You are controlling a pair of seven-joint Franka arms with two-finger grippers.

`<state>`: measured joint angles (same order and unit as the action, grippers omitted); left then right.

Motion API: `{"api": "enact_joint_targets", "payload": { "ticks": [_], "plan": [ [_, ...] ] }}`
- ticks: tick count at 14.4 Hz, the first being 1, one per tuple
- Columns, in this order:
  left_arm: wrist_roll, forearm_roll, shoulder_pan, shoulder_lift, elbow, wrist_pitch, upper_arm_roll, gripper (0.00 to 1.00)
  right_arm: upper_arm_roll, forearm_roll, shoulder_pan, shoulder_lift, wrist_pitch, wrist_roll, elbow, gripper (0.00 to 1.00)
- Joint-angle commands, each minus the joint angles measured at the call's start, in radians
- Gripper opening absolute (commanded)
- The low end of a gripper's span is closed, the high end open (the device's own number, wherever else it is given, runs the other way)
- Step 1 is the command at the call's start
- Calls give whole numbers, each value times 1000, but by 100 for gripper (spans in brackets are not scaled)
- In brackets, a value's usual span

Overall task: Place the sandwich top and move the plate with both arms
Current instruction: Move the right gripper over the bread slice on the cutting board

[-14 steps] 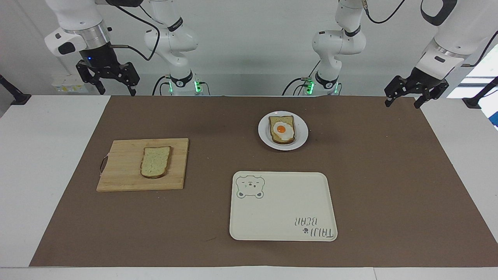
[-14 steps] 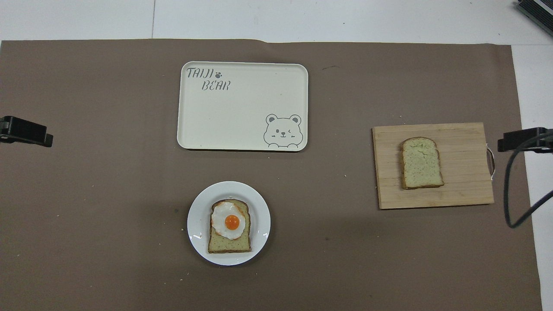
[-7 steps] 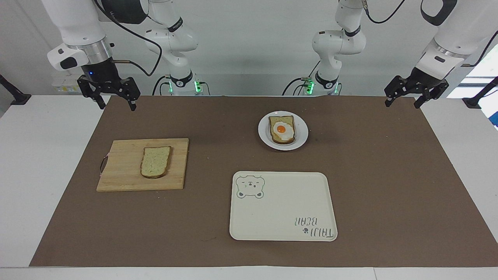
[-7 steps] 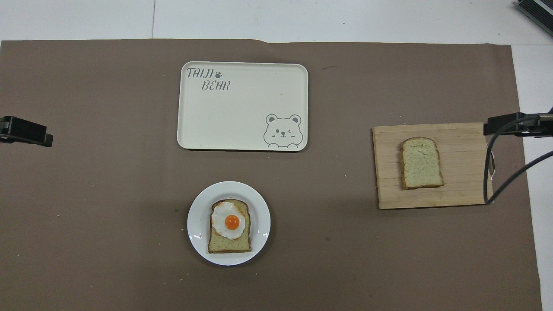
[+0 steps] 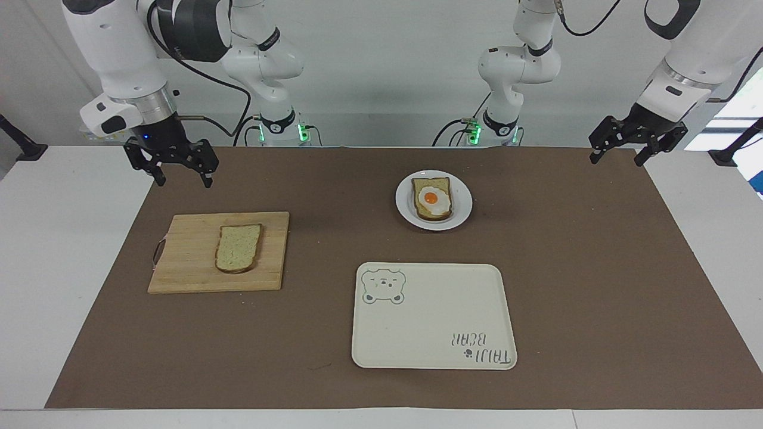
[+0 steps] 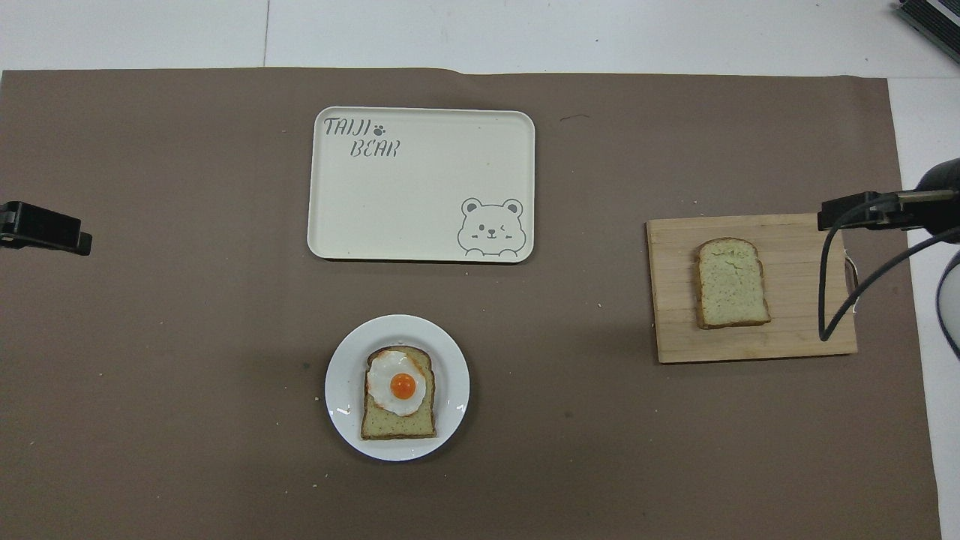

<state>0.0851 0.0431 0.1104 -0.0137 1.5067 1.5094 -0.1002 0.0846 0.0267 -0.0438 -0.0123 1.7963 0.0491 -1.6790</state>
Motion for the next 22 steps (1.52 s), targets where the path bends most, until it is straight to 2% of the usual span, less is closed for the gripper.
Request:
{"api": "enact_joint_targets", "payload": {
  "ticks": [1, 9, 15, 18, 20, 22],
  "plan": [
    [12, -20, -1, -3, -14, -17, 0, 100, -8, -13, 35, -18, 109, 96, -59, 100],
    [12, -20, -3, -3, -14, -17, 0, 100, -6, -132, 70, -138, 215, 218, -70, 100],
    [12, -20, -1, -3, -14, -17, 0, 100, -8, -140, 70, -228, 302, 222, -73, 100],
    [12, -20, -1, -3, -16, -17, 0, 100, -8, -188, 68, -258, 344, 227, -87, 100],
    [12, -20, -1, -3, -14, -17, 0, 100, -8, -188, 70, -262, 353, 256, -122, 100],
    [12, -20, -1, -3, -14, -17, 0, 100, -8, -189, 96, -262, 415, 348, -184, 100]
  ]
}}
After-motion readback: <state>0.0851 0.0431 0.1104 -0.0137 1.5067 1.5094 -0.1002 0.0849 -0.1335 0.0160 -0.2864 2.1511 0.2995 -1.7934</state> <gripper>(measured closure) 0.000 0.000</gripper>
